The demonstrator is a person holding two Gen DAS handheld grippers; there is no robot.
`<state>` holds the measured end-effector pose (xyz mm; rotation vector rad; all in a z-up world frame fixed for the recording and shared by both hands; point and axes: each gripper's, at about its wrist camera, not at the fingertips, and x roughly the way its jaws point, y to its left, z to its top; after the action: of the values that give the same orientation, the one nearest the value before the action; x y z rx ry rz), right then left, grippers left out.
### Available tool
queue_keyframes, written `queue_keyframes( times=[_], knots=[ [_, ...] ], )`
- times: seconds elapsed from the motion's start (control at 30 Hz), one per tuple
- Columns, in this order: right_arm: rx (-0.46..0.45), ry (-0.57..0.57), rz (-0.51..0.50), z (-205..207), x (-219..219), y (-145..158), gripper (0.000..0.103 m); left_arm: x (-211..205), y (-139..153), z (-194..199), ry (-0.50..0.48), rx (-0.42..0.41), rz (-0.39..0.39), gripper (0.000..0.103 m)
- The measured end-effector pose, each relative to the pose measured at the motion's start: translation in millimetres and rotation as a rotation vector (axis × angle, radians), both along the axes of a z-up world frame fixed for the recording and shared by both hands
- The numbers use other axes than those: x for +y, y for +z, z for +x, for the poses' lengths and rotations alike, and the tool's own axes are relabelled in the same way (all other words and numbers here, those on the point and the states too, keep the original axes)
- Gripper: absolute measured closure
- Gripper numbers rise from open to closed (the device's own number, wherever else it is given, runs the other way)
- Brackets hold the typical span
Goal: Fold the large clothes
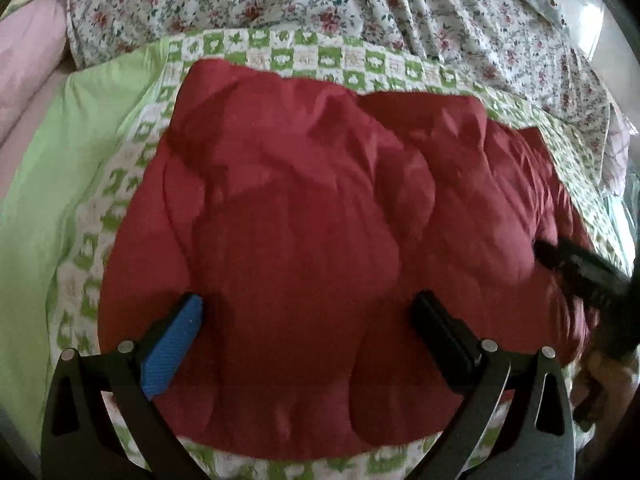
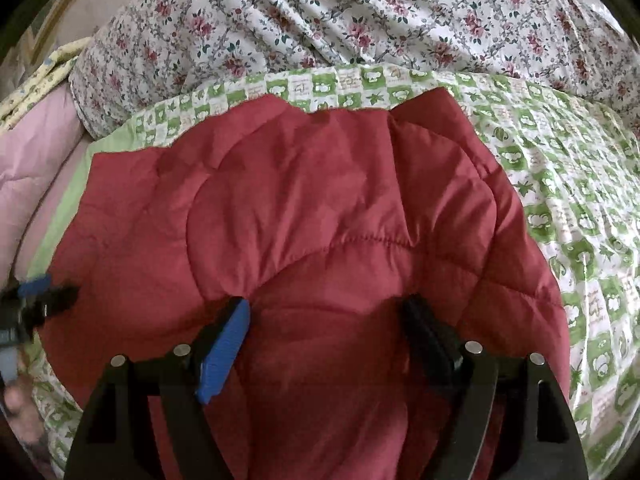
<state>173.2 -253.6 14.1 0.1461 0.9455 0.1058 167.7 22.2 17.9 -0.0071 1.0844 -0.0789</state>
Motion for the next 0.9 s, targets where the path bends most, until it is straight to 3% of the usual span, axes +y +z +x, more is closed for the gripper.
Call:
queue_keyframes(
  times=[0.17,0.33,0.5,0.63,0.9],
  knots=[
    [-0.06,0.007,-0.018,-32.3,11.9,24.6,0.023,0.2,-7.2,0.6,0.01,-0.003,0.012,0.0],
    [0.006,0.025,-0.045,-23.3,13.2,-5.8,0.019,-2.7,-12.7,5.3,0.011,-0.011,0.023,0.0],
    [0.003,0.016,-0.037,-25.6,13.5,-0.2,0.018,-4.5,-8.8,4.1,0.009,0.002,0.046,0.0],
    [-0.017,0.028,-0.004,-44.4,13.2,13.5,0.018,1.0,-0.8,-10.8,0.041,-0.003,0.018,0.0],
    [-0.054,0.07,0.03,-98.2,26.5,28.7,0.018,7.8,7.9,-52.6,0.072,-0.009,0.04,0.0]
  ],
)
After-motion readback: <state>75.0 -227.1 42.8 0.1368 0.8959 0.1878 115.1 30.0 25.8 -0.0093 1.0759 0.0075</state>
